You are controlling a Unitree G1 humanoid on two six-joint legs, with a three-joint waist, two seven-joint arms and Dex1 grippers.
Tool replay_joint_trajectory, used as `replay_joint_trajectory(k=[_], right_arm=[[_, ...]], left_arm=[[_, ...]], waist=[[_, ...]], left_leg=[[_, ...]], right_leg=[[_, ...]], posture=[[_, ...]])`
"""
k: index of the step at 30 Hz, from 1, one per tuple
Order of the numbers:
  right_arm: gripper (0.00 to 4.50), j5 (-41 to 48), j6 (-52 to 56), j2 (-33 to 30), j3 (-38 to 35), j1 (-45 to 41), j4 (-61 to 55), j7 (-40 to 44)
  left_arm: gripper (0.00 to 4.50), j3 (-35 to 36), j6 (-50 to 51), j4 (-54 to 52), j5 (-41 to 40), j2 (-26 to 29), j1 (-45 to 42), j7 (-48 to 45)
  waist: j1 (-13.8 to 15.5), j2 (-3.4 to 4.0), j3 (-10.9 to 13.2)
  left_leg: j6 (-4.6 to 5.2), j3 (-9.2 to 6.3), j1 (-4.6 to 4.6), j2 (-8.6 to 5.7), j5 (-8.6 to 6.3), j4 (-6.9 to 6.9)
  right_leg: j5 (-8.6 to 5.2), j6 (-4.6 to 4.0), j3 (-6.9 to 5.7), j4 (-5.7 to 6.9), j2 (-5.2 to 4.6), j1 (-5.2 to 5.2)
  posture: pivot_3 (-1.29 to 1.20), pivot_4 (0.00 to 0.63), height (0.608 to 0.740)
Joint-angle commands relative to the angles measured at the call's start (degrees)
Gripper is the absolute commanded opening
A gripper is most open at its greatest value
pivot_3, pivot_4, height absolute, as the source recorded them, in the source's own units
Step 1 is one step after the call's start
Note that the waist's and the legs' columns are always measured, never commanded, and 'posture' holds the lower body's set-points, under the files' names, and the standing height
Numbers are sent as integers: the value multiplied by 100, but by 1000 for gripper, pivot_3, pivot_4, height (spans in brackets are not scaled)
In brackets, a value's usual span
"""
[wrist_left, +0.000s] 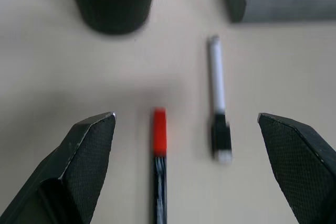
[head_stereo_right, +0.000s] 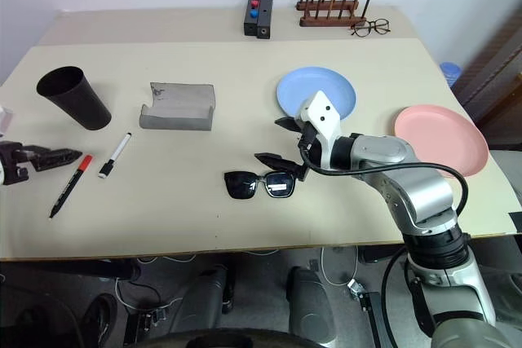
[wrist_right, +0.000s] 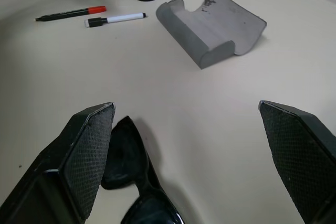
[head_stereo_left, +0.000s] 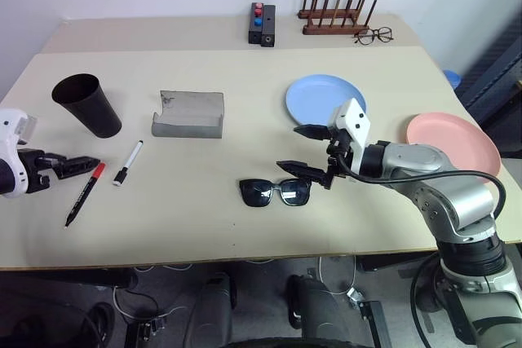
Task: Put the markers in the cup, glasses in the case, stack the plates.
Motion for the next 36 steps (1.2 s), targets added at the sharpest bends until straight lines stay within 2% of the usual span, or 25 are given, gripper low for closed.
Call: replay_joint_trajectory(k=[1, 5, 10, 14, 19, 23, 33, 36], right_arm=[[4500, 57, -98, -20, -114, 69, -261, -7], [4500, 75, -70, -6, -132, 138, -333, -70], [4500, 143, -30, -56, -207, 161, -349, -61], [4500, 200, 51, -74, -239, 172, -397, -69], [4500, 289, 162, -141, -296, 181, -456, -58], [4500, 320, 203, -215, -350, 213, -480, -97], [4500, 425, 361, -278, -439, 223, -567, -199], [4500, 439, 385, -282, -452, 214, -574, -207]], left_arm=[[4472, -619, 84, 93, 251, 523, -315, -523], [4472, -1590, -67, 619, 783, 690, -1089, -945], [4472, -2806, -170, 1415, 1597, 476, -2336, -1540], [4472, -3313, -429, 2115, 2117, 136, -2931, -1820], [4472, -3701, -786, 2843, 2697, -169, -3402, -2125], [4472, -3758, -1086, 3445, 3031, -432, -3686, -2184], [4472, -3725, -1488, 4054, 3570, -753, -3858, -2345], [3599, -3706, -1559, 4149, 3664, -834, -3879, -2323]], waist=[[0, 0, 0], [26, 1, 1], [55, 0, 1], [59, -1, 1], [54, -13, 8], [56, -14, 8], [55, -16, 8], [57, -16, 8]], left_leg=[[-1, 0, 0, 0, 0, 0], [-4, 0, -1, 0, -3, 1], [1, 2, -11, -1, 0, 4], [3, 3, -12, -1, 1, 3], [5, 2, -14, -1, 3, 7], [5, 2, -15, -1, 3, 9], [6, 1, -15, -1, 3, 11], [6, 1, -15, -1, 3, 13]], right_leg=[[0, 0, 0, -1, 0, -1], [0, 0, -1, -4, -1, -1], [0, 0, -3, -6, 0, -4], [0, 0, -2, -4, 0, -5], [0, 1, -2, 2, 1, -6], [0, 2, -2, 3, 1, -6], [0, 2, -2, 5, 1, -6], [0, 2, -2, 7, 1, -6]], posture=[[0, 150, 740], [0, 150, 740], [0, 150, 740], [0, 150, 740], [0, 150, 740], [0, 150, 740], [0, 150, 740], [0, 150, 740]])
